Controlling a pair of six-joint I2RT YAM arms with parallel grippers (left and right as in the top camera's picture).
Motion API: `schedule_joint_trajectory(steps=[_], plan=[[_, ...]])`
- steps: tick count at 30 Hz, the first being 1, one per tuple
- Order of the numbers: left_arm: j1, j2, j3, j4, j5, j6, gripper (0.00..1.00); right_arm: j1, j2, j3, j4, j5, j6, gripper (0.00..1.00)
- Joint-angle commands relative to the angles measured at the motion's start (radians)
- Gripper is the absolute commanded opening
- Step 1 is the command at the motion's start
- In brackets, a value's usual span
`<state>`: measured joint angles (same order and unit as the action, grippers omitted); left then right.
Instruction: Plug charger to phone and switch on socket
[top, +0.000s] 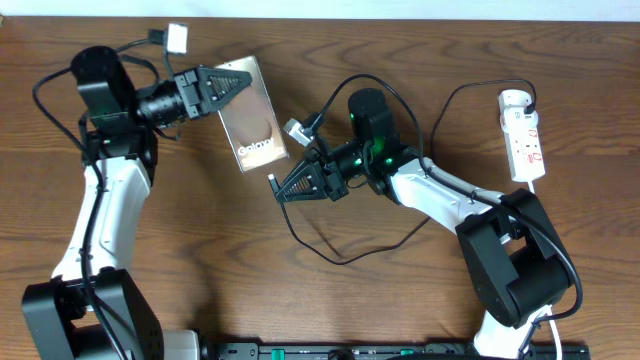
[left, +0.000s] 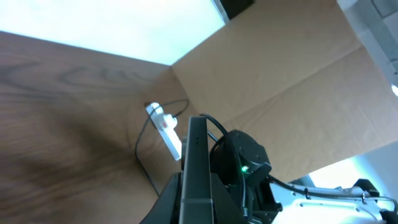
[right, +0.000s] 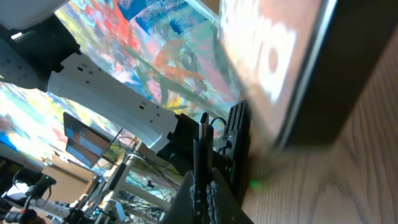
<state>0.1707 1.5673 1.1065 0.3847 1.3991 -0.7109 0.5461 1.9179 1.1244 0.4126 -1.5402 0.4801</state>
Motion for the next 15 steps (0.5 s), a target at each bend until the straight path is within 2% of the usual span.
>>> schedule_joint_trajectory(steps=[1,11,15], plan=[[0.021,-0.003,0.01,0.037,0.003,-0.047,0.07,-0.011,0.004,0.005,0.003,-0.021,-0.047,0.01],[0.025,-0.003,0.01,0.052,0.006,-0.037,0.07,-0.016,0.111,0.005,0.008,-0.02,-0.046,0.01],[0.025,-0.003,0.01,0.051,0.01,-0.014,0.07,-0.016,0.111,0.005,0.08,-0.02,0.007,0.01]])
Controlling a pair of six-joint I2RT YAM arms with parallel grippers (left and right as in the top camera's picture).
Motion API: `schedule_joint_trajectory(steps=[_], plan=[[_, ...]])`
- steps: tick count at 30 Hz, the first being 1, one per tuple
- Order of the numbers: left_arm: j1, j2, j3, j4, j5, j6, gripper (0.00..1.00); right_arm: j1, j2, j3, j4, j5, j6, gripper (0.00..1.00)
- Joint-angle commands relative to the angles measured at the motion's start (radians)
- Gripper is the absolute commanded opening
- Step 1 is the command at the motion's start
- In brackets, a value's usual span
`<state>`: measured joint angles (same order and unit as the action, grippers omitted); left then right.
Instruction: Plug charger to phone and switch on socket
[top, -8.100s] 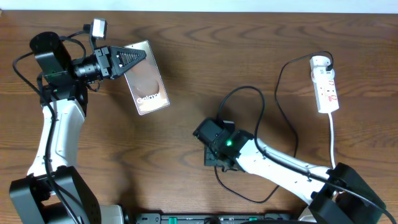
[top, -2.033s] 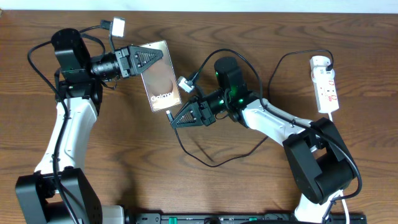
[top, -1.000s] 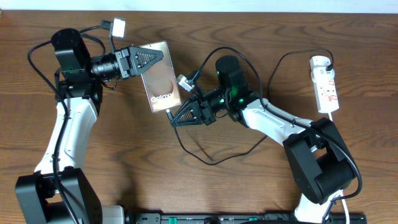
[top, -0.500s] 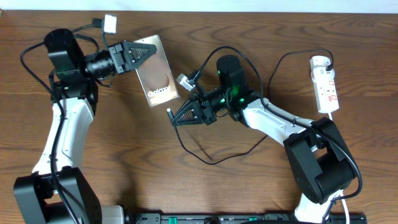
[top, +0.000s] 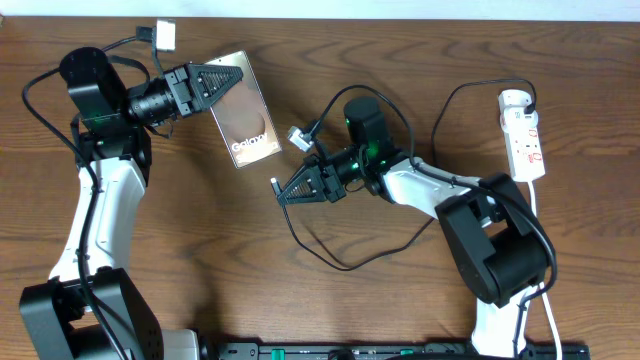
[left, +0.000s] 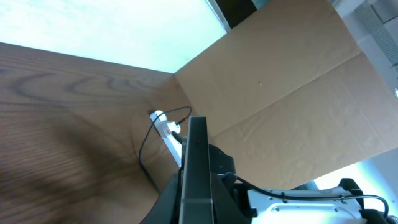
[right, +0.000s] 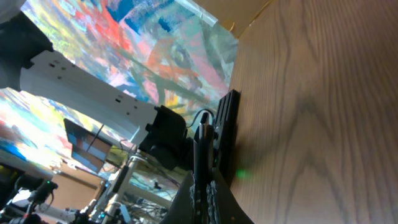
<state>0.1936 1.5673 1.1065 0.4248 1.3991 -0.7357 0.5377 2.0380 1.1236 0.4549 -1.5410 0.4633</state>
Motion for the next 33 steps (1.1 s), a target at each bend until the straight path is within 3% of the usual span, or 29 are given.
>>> schedule_joint_trajectory(steps=[1,10,19,26,33], plan=[[0.002,-0.003,0.01,0.011,0.011,0.016,0.07,-0.007,-0.009,0.006,0.069,-0.019,0.053,0.01],[0.003,-0.003,0.01,0.011,0.033,0.043,0.07,-0.007,-0.009,0.006,0.24,-0.019,0.212,0.01],[0.003,-0.002,0.01,0.011,0.033,0.047,0.08,-0.006,-0.009,0.006,0.291,-0.019,0.252,0.01],[0.002,0.004,0.005,0.01,0.033,0.062,0.07,-0.006,-0.009,0.006,0.433,-0.013,0.356,0.01],[-0.004,0.004,-0.006,0.007,0.032,0.066,0.08,-0.005,-0.009,0.006,0.436,-0.005,0.36,0.01]])
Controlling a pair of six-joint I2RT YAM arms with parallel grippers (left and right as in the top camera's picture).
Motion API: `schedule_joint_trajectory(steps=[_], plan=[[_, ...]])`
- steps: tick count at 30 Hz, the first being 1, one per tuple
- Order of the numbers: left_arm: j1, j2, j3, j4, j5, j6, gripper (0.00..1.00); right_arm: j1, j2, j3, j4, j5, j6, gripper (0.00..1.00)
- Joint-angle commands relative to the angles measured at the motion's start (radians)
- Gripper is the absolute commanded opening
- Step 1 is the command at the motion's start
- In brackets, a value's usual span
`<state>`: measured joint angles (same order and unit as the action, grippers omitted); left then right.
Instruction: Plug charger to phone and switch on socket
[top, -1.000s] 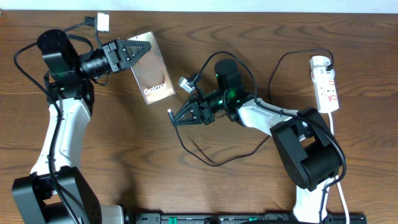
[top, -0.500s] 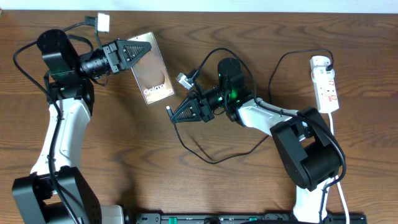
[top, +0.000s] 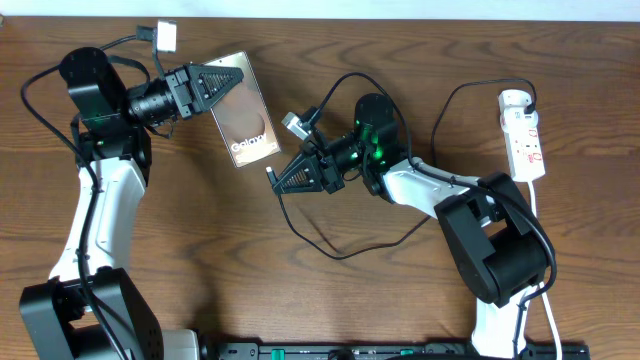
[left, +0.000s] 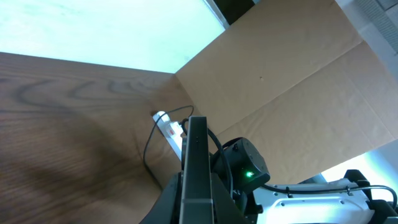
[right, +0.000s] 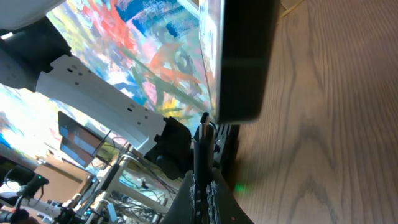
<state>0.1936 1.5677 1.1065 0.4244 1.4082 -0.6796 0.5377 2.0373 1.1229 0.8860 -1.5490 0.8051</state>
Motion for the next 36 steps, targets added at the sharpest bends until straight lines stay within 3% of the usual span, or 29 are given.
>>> schedule_joint_trajectory(steps=[1,36], plan=[[-0.01,0.004,-0.006,0.008,0.023,0.01,0.07,-0.003,-0.008,0.007,0.004,0.006,0.018,0.01],[-0.041,0.003,-0.043,0.005,0.023,0.027,0.07,-0.002,-0.008,0.008,0.068,0.01,0.063,0.01]])
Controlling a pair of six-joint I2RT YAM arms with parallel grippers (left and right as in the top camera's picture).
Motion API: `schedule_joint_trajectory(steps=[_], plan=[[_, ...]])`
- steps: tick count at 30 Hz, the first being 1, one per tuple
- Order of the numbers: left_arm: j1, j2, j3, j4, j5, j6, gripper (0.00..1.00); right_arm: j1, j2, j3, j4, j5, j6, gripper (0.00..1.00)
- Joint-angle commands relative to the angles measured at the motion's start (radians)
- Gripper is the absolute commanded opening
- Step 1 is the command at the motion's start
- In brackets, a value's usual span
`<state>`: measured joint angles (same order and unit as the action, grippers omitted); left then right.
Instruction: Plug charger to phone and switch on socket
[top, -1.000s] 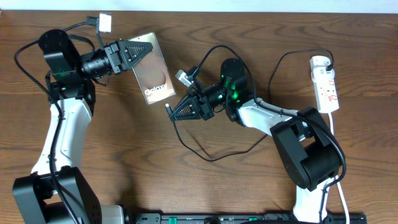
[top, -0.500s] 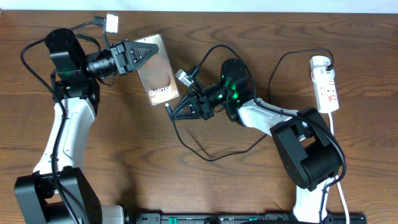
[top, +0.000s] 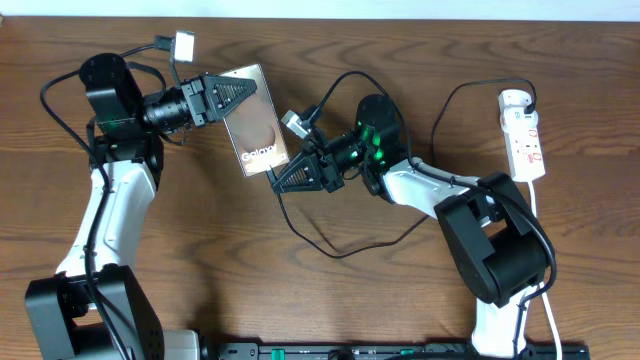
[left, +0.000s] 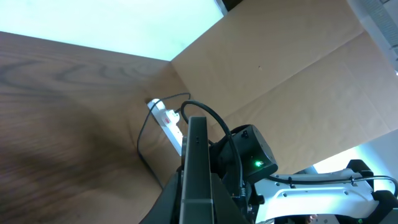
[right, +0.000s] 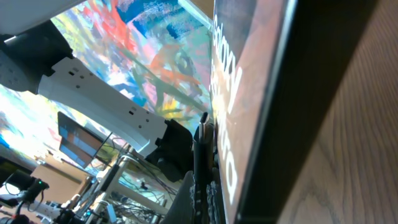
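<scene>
The gold phone (top: 254, 122) with "Galaxy" on its back hangs above the table, held at its top end by my left gripper (top: 222, 92), which is shut on it. In the left wrist view the phone's dark edge (left: 198, 163) runs straight up between the fingers. My right gripper (top: 290, 178) is shut on the black charger plug (right: 203, 127), just below and right of the phone's lower end. The phone's back (right: 249, 93) fills the right wrist view close by. The white socket strip (top: 524, 135) lies at the far right with the cable (top: 345, 245) running to it.
The black cable loops over the brown table (top: 220, 260) in front of the right arm. A cardboard wall (left: 292, 81) stands behind the table. A small white tag (top: 183, 44) hangs on a wire near the left arm.
My left gripper has moved right and slightly down with the phone, so its lower end now sits right beside the plug. The right gripper has hardly moved.
At first the phone was held close to the plug in my right gripper. Then the left arm had drawn it back to the left, leaving a gap. The right gripper then stood a little higher, and now the phone is back against the plug.
</scene>
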<state>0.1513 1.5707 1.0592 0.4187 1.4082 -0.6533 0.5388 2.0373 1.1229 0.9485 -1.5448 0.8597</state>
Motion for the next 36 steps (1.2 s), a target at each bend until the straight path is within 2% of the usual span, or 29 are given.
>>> schedule_joint_trajectory(steps=[1,14,23,36], plan=[[0.002,0.0,0.004,0.011,0.022,-0.001,0.07,-0.003,-0.008,0.008,0.005,0.005,0.008,0.01],[0.035,0.0,0.004,0.168,-0.006,-0.172,0.07,-0.003,-0.008,0.008,0.005,0.005,0.007,0.01],[0.032,0.0,0.004,0.171,0.001,-0.198,0.08,-0.003,-0.008,0.008,0.006,0.005,0.007,0.01],[0.032,0.0,0.004,0.17,0.043,-0.172,0.07,-0.003,-0.008,0.008,0.006,0.007,0.007,0.01]])
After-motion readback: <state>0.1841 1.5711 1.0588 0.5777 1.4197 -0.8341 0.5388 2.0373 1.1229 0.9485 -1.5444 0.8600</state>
